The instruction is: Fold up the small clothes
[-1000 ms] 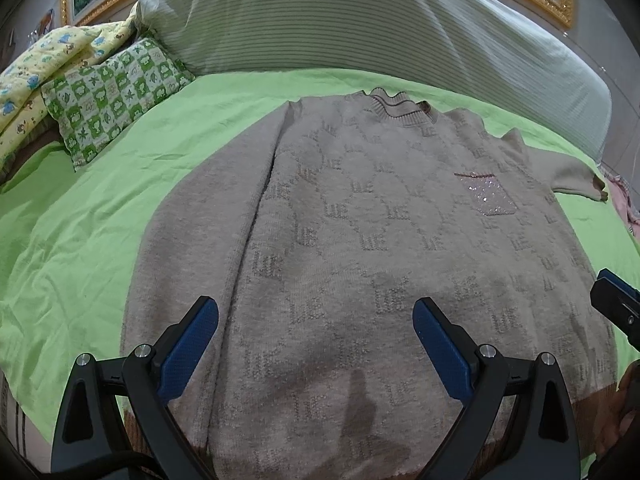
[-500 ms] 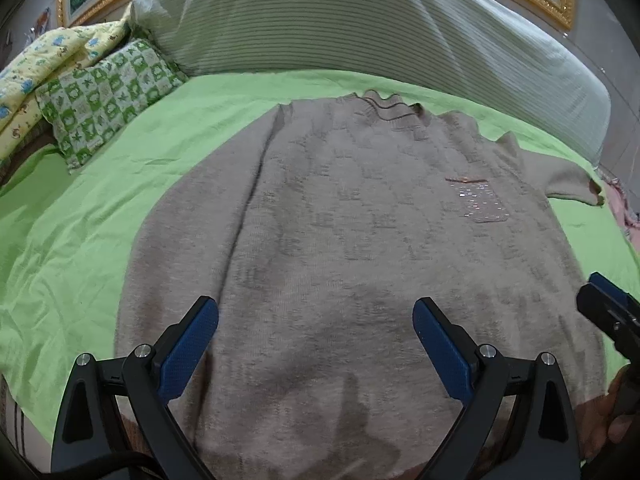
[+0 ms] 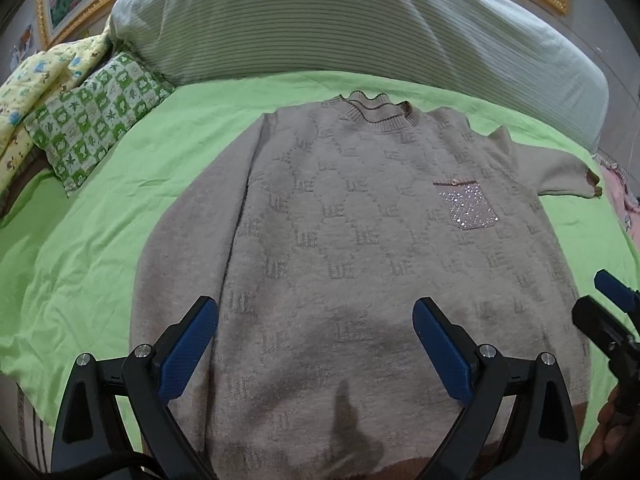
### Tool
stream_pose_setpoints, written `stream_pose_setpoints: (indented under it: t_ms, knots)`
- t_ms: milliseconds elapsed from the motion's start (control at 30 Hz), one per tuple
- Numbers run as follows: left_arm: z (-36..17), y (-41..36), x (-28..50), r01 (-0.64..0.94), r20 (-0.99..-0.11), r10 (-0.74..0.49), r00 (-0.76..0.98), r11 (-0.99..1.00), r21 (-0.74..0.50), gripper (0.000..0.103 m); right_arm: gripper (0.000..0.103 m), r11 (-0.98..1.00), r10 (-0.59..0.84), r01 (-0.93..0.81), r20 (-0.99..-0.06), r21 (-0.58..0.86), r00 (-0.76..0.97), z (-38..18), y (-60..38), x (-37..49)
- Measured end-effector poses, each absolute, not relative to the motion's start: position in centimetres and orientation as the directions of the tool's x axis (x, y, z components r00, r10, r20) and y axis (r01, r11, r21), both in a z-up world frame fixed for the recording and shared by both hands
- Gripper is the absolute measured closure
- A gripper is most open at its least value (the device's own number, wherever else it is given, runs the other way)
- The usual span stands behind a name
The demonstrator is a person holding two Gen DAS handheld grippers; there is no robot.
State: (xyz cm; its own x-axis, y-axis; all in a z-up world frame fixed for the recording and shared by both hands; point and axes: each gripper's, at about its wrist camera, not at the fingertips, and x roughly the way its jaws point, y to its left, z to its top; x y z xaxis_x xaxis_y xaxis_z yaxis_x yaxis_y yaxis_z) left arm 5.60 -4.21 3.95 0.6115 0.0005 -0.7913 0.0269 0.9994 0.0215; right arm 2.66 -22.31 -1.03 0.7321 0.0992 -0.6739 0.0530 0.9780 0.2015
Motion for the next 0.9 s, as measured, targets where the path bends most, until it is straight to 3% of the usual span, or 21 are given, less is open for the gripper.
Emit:
stream_pose_setpoints:
  t_ms: [900]
  knots:
    - [4.6, -6.4, 9.4, 0.051, -0.808, 0.022, 0.589, 0.997, 0.065, 0.005, 0.002, 0.963, 0.134, 0.076, -0.705, 0.259, 0.697, 0.1, -25.1, 6.3]
